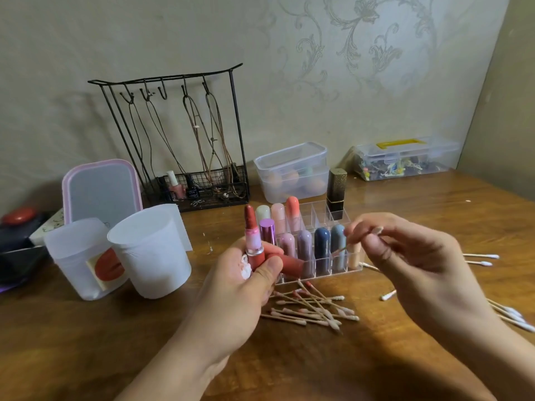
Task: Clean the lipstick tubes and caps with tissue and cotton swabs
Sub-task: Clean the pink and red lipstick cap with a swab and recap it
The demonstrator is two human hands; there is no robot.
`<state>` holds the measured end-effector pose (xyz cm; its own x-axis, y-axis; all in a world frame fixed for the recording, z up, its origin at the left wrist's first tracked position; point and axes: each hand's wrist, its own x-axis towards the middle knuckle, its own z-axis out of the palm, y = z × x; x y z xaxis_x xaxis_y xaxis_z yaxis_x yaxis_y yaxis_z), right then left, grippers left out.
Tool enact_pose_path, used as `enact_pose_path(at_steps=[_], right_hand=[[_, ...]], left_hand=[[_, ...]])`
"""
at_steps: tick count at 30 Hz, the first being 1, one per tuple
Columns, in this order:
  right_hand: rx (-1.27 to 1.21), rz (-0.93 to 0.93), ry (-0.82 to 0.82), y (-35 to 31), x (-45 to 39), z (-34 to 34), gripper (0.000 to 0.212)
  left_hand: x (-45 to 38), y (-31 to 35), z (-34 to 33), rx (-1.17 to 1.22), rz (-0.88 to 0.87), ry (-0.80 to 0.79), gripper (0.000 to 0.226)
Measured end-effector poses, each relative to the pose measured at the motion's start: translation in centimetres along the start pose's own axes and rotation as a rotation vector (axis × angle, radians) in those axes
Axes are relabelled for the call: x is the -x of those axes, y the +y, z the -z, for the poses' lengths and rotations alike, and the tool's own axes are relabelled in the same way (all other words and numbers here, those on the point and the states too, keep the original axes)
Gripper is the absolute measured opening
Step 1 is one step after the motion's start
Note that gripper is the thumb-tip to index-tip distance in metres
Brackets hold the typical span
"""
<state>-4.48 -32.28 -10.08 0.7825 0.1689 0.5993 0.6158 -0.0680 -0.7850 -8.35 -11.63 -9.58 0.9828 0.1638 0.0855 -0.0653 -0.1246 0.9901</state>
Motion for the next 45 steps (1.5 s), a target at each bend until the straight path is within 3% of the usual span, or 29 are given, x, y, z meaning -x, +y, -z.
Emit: enact_pose_path(at_steps=[2,6,12,18,22,26,28,34,36,38,41,45], right_hand=[[0.354,0.081,-0.023,0.5,0.0,0.2,0.019],[0.584,0.113,-0.038,0.6,0.4,-0.9,0.034],[0.595,0.026,-0.060,0.1,0.7,-1.1,0.011],[0.609,0.039,-0.056,-0.3,0.7,-1.2,0.017],[0.712,0.046,-0.156,-0.3,0.5,-1.4,0.031],[0.775,0.026,-0.230,-0.3,0.6,-1.4,0.016],[0.775,0.029,-0.253,-0.3,0.6,-1.5,0.021],[0.729,-0.058,-0.103,-0.5,0.8,-1.5,0.019],[0.816,-0.049,-0.152,-0.4,0.7,-1.8,0.006],[0.869,0.009,-0.178,-0.2,0.9,-2.0,0.021],[0.811,0.027,-0.129,-0.4,1.1,-2.2,0.005],[0.912,0.018,-0.113,-0.3,1.0,-2.4,0.012]], left_hand=[[-0.1,-0.1,0.1,0.021,0.018,-0.030,0.013],[0.0,-0.3,-0.1,0.084,0.050,-0.080,0.007],[0.1,-0.6,-0.4,0.087,0.051,-0.097,0.008],[0.1,-0.5,-0.7,0.118,0.067,-0.063,0.006],[0.4,-0.4,-1.0,0.119,0.059,-0.083,0.005],[0.6,-0.6,-1.1,0.045,0.008,-0.084,0.004],[0.5,-0.4,-1.0,0.057,0.002,-0.078,0.004],[0.6,-0.7,-1.1,0.013,0.016,-0.106,0.007],[0.6,-0.7,-1.2,0.003,-0.004,-0.110,0.008],[0.7,-0.7,-1.3,-0.048,-0.033,-0.083,0.004],[0.8,-0.8,-1.4,-0.078,-0.054,-0.069,0.003],[0.7,-0.5,-1.4,-0.020,-0.029,-0.067,0.004]])
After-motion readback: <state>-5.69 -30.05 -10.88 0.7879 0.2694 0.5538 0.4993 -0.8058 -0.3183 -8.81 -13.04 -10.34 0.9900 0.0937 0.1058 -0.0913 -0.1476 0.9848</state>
